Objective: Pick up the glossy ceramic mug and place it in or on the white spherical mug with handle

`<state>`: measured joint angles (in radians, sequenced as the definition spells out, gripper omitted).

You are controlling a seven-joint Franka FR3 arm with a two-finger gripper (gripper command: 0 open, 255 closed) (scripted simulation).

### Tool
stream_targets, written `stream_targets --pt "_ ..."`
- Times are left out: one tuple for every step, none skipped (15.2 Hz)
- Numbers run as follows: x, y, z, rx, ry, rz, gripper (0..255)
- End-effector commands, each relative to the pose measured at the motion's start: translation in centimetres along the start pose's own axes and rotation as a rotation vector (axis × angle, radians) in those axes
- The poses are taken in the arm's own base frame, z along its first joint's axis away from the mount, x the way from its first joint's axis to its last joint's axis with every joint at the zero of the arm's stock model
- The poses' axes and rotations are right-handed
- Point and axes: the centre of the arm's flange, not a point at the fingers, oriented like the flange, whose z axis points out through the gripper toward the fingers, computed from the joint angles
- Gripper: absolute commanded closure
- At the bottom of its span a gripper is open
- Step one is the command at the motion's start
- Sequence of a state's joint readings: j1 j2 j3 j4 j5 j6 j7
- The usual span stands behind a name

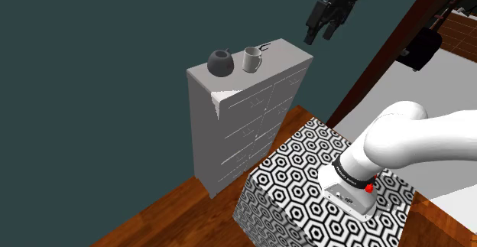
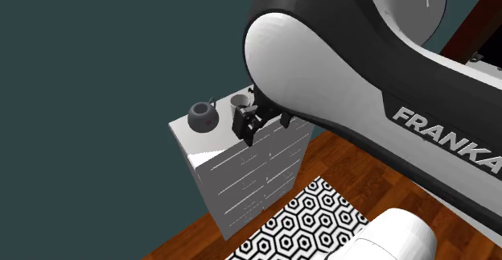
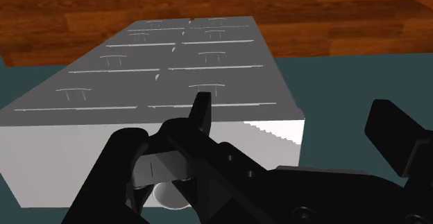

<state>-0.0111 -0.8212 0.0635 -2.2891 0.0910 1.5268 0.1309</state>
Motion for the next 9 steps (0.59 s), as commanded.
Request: stream_targets --pt "0.0 0.0 0.0 0.000 0.000 0.000 0" --pt "1.0 0.6 0.7 0.000 0.000 0.000 0" --pt "1.9 1.1 1.4 0.001 0.001 0.001 0" --pt "2.9 1.7 2.1 0.001 0.001 0.001 0" --pt "3.9 2.2 2.8 0.002 0.001 0.002 0" --pt "4.8 2.8 3.6 0.002 0.002 0.002 0" --pt "5.8 3.3 4.3 0.003 0.002 0.003 0" --pt "6.8 3.9 5.0 0.003 0.002 0.003 0" --pt "7.7 4.4 5.7 0.004 0.002 0.004 0"
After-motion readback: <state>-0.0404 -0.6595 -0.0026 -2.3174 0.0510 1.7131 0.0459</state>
